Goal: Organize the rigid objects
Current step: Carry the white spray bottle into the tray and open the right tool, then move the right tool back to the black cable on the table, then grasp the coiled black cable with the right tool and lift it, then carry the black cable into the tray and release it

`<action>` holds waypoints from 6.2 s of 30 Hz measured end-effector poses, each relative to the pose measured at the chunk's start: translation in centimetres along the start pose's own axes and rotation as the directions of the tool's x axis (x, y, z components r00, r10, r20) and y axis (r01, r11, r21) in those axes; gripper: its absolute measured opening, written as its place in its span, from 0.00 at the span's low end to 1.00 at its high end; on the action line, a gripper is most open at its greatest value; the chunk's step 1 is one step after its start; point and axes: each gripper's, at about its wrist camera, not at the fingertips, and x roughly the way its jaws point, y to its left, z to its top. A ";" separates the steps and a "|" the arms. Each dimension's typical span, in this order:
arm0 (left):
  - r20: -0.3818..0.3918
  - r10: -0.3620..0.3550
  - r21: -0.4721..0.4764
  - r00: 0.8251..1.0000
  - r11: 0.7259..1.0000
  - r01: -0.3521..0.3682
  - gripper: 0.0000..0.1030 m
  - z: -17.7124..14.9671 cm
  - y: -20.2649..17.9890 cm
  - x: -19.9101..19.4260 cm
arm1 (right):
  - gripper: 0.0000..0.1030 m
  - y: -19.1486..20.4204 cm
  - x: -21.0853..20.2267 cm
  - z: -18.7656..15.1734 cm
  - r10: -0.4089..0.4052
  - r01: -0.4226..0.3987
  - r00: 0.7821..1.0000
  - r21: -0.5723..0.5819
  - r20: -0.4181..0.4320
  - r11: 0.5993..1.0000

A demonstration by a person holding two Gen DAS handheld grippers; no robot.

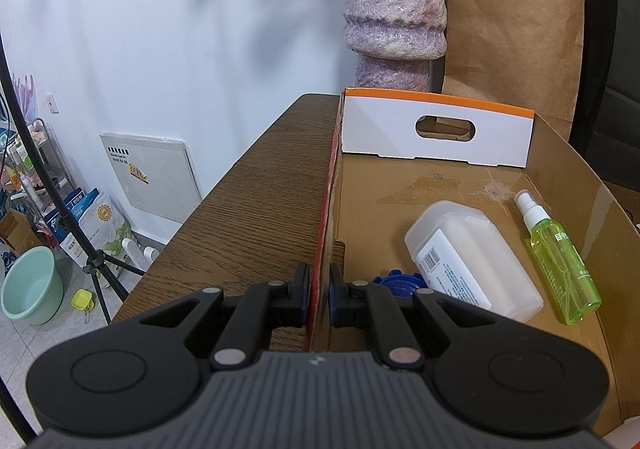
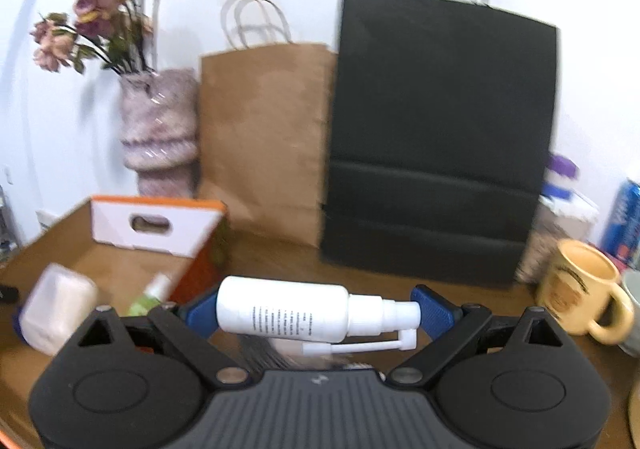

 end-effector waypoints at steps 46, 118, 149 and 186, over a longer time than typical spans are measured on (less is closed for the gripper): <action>0.004 0.005 0.004 1.000 1.000 -0.005 0.10 -0.1 0.0 0.0 | 1.00 14.5 3.7 4.5 0.262 -0.263 0.965 -0.091 -0.026 0.960; 0.005 0.007 0.005 1.000 1.000 -0.007 0.10 -0.2 -0.1 -0.1 | 1.00 -0.7 -6.8 -9.9 -0.036 0.045 0.973 0.034 -0.230 0.998; 0.004 0.007 0.005 1.000 1.000 -0.007 0.10 -0.2 -0.1 -0.1 | 0.37 -1.8 -7.4 -9.8 -0.026 0.043 0.983 0.093 -0.181 0.995; 0.005 0.009 0.006 1.000 1.000 -0.009 0.10 -0.2 -0.1 -0.1 | 0.36 5.1 -3.2 -0.3 0.080 -0.082 0.994 0.034 0.069 0.996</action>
